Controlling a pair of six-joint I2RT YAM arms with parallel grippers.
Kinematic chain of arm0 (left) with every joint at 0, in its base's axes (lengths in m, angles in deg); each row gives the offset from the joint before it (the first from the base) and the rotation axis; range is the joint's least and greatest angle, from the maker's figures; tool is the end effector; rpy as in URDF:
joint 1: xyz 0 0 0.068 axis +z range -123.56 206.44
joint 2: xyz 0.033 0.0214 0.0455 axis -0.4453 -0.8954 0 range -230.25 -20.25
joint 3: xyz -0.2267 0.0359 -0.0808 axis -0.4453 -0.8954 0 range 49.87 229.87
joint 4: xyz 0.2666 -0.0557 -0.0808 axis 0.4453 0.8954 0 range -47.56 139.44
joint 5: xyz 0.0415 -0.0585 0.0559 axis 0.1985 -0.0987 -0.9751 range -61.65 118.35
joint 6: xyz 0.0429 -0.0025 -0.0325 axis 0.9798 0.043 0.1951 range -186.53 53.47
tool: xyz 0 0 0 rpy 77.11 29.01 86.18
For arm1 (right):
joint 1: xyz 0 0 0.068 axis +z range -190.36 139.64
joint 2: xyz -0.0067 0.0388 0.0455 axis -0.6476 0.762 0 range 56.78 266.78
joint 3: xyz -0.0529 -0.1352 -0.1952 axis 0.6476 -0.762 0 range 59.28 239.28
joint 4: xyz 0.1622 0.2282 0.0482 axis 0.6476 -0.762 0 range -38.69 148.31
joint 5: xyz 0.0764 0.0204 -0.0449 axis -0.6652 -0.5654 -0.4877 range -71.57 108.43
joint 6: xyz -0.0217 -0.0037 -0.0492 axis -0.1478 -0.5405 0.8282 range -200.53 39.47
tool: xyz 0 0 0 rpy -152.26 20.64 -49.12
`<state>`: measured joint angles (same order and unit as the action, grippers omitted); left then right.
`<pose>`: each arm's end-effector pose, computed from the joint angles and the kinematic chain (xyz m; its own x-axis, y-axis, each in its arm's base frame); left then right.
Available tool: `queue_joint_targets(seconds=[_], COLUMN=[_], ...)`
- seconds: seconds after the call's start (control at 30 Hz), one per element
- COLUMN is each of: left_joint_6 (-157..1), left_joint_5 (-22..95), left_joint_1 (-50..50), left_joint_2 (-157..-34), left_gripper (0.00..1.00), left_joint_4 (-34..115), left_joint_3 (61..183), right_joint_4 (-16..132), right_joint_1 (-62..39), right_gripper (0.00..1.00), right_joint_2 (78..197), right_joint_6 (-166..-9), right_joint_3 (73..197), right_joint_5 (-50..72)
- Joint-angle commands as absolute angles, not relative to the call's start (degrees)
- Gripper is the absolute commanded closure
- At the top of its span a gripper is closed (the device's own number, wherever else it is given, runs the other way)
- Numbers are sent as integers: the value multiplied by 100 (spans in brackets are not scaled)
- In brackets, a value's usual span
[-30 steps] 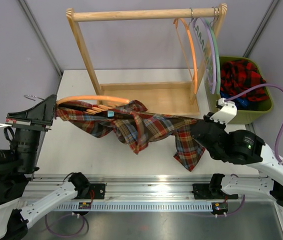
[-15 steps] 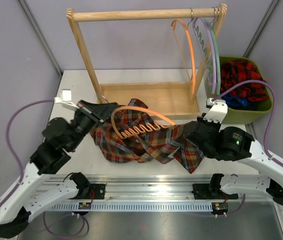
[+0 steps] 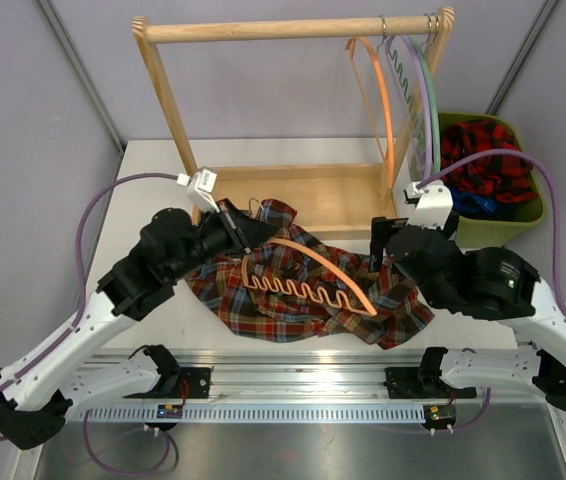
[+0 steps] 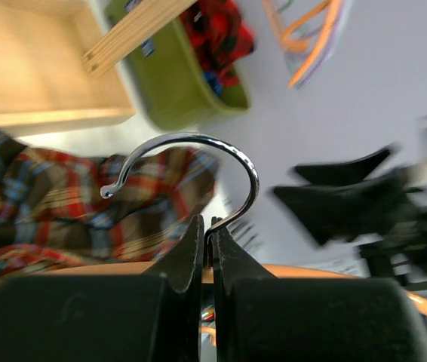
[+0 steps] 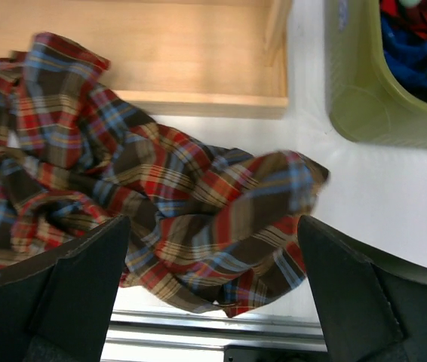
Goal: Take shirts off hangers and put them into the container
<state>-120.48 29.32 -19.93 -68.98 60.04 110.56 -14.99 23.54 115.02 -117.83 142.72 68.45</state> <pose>0.1554 -0.1639 0.3926 -0.6346 -0.5059 -0.5842 0.3778 0.4564 -0.8056 0.1035 0.1494 0.4086 -0.4737 -0.0820 -0.8769 -0.0816 0.9955 -0.0490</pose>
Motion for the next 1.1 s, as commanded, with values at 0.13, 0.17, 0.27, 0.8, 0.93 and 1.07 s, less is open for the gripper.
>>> queue_joint_targets(seconds=[0.13, 0.17, 0.27, 0.8, 0.93, 1.07], left_joint_6=[-9634, -9502, -9272, -8560, -8524, -8542], left_joint_5=[3231, 3091, 3028, 3485, 3669, 4134], left_joint_1=[-2040, -2040, -2040, -2409, -2418, -2462], left_joint_2=[-7359, -7386, -7535, -9151, -9275, -9398], left_gripper=[100, 100, 100, 100, 100, 100], left_joint_4=[6914, 7037, 6873, 6933, 7003, 7047], left_joint_3=[11965, 11957, 11861, 13388, 13626, 13767], right_joint_4=[-858, -840, -560, 522, 566, 566], right_joint_1=[2336, 2336, 2327, 2327, 2327, 2336], right_gripper=[1, 0, 0, 23, 31, 34], right_joint_2=[11154, 11128, 11092, 11821, 11944, 11997], right_joint_6=[-10427, -10374, -10198, -10206, -10250, -10233], right_joint_3=[15217, 15262, 15263, 14867, 14788, 14744], right_joint_5=[5746, 5589, 5054, 2564, 2318, 2274])
